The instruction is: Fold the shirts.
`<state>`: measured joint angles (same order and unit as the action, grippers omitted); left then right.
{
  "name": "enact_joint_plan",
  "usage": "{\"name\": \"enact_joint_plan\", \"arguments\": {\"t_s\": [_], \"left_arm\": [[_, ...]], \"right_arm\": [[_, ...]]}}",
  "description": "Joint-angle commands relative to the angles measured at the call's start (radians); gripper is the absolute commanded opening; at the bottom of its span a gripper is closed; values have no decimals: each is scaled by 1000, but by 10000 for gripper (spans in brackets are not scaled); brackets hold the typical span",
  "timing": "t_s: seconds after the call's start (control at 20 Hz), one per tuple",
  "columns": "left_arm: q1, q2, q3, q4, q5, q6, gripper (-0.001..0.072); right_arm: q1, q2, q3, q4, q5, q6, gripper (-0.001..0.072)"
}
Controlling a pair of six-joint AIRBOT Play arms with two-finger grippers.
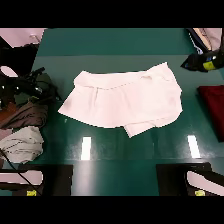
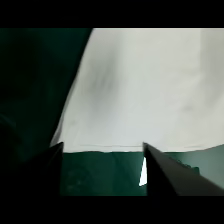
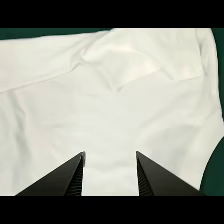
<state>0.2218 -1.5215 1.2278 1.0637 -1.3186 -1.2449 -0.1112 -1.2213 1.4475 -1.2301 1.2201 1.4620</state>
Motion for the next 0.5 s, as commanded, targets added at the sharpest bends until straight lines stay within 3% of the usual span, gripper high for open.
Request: {"name": "enact_joint_plan", "arguments": {"t_s": [0.0, 0.25, 0.45], "left_arm": [[5, -2, -47, 59, 59, 21, 370], [4, -23, -50, 74, 54, 22, 371], [-12, -55, -56, 61, 32, 22, 370]], "right_arm": [[8, 89, -132, 10, -28, -5, 365], [14, 161, -198, 8, -57, -5, 364], [14, 180, -196, 9, -70, -5, 315]]}}
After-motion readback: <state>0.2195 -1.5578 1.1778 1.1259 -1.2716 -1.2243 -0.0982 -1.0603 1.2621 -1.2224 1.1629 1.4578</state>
